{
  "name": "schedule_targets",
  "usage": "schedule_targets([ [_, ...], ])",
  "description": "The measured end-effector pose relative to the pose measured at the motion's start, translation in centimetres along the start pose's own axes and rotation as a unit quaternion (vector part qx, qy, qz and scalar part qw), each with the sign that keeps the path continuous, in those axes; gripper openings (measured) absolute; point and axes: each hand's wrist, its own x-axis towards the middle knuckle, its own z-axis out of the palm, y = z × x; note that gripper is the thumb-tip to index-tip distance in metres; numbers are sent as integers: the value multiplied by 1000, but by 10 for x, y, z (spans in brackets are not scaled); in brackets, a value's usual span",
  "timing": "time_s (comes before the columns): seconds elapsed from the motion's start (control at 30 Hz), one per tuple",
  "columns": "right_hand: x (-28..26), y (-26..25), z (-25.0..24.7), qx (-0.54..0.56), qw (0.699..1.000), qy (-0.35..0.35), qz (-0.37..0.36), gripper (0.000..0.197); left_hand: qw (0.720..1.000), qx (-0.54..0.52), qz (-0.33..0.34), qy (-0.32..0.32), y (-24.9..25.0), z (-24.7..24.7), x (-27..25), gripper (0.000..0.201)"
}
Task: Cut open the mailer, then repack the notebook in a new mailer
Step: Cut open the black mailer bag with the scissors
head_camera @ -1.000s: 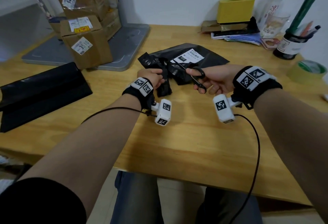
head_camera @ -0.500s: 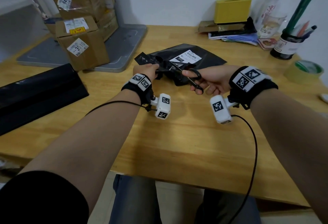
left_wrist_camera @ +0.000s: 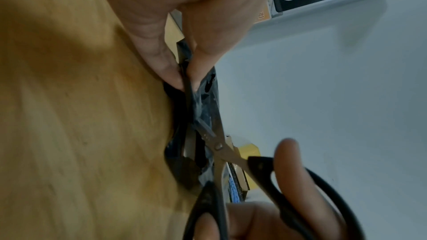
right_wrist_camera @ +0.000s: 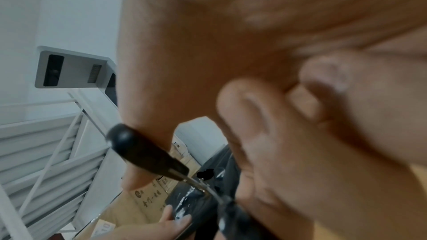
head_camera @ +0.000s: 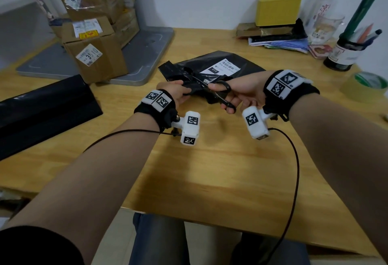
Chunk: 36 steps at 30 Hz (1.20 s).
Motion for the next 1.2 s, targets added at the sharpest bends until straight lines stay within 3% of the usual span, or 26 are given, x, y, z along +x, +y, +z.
schedule_targets([
  [0.17, 12, -6, -2, 11, 1000, -11, -9, 72, 1000, -29, 3, 6, -4, 1, 0, 31],
  [0.33, 26, -10, -2, 32, 999, -19, -11, 71, 994, -81, -47, -55, 0, 4, -7, 45],
  [0.43, 33, -9, 1, 38, 999, -21, -9, 71, 994, -84, -52, -51, 1, 2, -9, 44],
  [0.5, 35, -8, 2, 42, 999, -18, -10, 71, 999, -41, 6, -7, -3, -2, -3, 34],
  [0.6, 35, -5, 0, 41, 999, -12, -15, 72, 989, 86, 120, 33, -12, -9, 12, 36],
  [0.83, 24, 12, -7, 47, 999, -9, -15, 73, 940, 235, 247, 0, -9, -9, 12, 40],
  [0.93, 18, 15, -6, 45, 999, -6, -17, 72, 915, 310, 257, -18, -6, -10, 15, 39],
  [1.07, 13, 16, -4, 29, 999, 1, -25, 76, 886, 415, 202, -52, -3, -12, 22, 38],
  [1.2, 2, 18, -4, 4, 999, -12, -33, 72, 891, 417, 176, -43, 3, -13, 28, 29],
])
